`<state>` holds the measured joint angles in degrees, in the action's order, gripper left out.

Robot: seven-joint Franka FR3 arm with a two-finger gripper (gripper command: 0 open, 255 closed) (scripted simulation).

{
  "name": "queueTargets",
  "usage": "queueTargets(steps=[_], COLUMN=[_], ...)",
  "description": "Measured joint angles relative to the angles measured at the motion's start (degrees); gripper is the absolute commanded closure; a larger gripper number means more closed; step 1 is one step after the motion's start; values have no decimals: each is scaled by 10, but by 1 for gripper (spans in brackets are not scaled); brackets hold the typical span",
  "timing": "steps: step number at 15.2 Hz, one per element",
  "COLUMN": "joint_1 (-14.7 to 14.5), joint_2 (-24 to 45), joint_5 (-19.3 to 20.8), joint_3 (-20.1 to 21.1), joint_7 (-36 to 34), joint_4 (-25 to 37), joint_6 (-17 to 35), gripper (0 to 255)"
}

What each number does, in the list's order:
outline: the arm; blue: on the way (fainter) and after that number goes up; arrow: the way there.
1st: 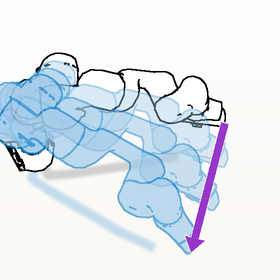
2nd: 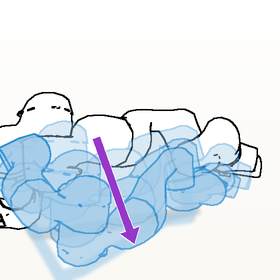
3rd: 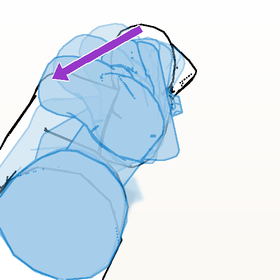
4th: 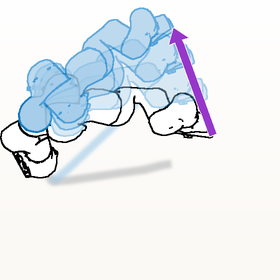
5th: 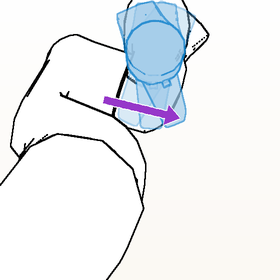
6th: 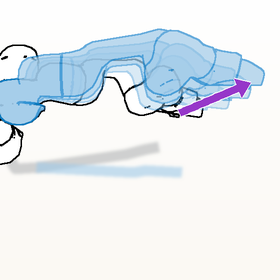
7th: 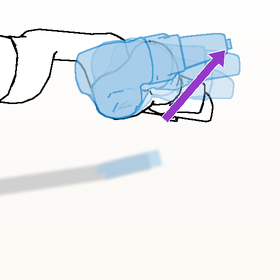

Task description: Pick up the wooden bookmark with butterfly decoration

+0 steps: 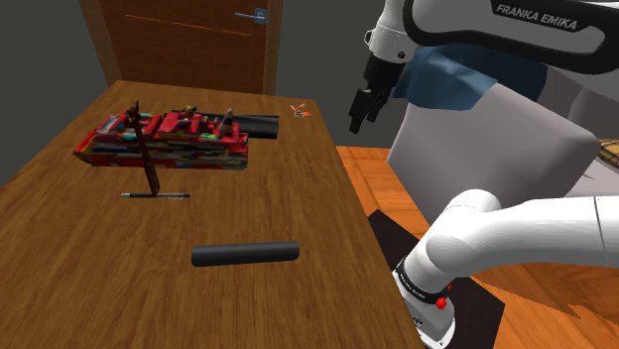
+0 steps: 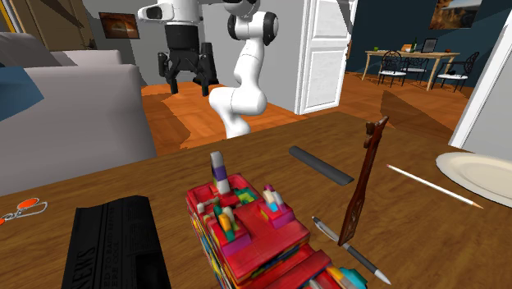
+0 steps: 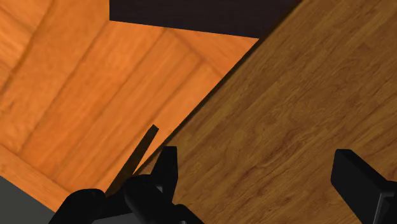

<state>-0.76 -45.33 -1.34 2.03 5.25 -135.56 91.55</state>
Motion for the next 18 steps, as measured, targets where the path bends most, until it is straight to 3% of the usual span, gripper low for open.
queueTargets(steps=[6, 18], joint_1=[-20, -61], joint_2=[50, 207], joint_5=[-17, -20], joint_3=[34, 138], joint_7=[-15, -63], joint_4=[33, 175], joint_6=[39, 119], gripper=[0, 0])
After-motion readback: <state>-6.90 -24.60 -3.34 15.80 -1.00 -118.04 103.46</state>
